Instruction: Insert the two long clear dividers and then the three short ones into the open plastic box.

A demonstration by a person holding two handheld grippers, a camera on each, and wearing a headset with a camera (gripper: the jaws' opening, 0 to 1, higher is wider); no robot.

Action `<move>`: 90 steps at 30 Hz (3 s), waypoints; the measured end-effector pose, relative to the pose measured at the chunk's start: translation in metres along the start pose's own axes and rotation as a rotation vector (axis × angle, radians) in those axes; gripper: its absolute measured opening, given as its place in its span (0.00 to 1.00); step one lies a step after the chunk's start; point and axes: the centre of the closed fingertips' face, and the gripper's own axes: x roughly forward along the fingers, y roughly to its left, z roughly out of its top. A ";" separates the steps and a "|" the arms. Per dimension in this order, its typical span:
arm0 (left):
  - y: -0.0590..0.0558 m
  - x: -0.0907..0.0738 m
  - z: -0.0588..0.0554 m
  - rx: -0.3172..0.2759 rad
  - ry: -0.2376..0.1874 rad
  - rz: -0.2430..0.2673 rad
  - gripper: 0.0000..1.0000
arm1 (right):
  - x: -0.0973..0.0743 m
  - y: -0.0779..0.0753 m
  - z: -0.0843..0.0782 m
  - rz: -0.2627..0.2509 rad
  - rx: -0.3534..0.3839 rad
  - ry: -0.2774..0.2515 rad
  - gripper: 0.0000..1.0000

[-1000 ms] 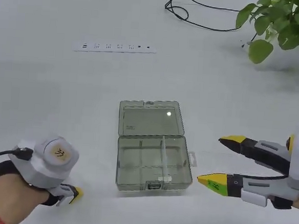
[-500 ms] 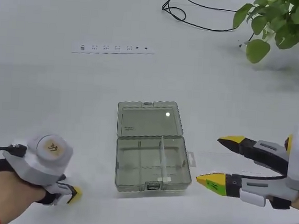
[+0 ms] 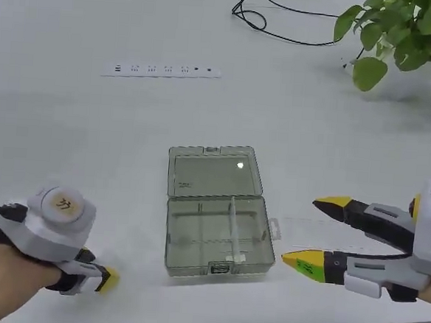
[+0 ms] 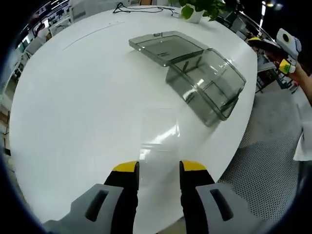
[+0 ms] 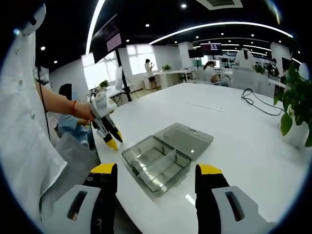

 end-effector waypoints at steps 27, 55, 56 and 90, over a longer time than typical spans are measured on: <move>-0.009 -0.004 -0.001 -0.185 -0.117 -0.087 0.31 | 0.004 0.002 0.006 0.008 -0.028 0.028 0.65; -0.035 -0.062 0.064 -0.299 -0.456 -0.199 0.30 | 0.024 0.021 0.048 0.036 -0.046 0.007 0.60; -0.037 -0.066 0.069 -0.299 -0.472 -0.205 0.30 | 0.025 0.022 0.051 0.037 -0.037 0.000 0.60; -0.089 -0.131 0.161 -0.093 -0.760 -0.329 0.31 | 0.041 0.044 0.119 -0.010 0.279 -0.173 0.32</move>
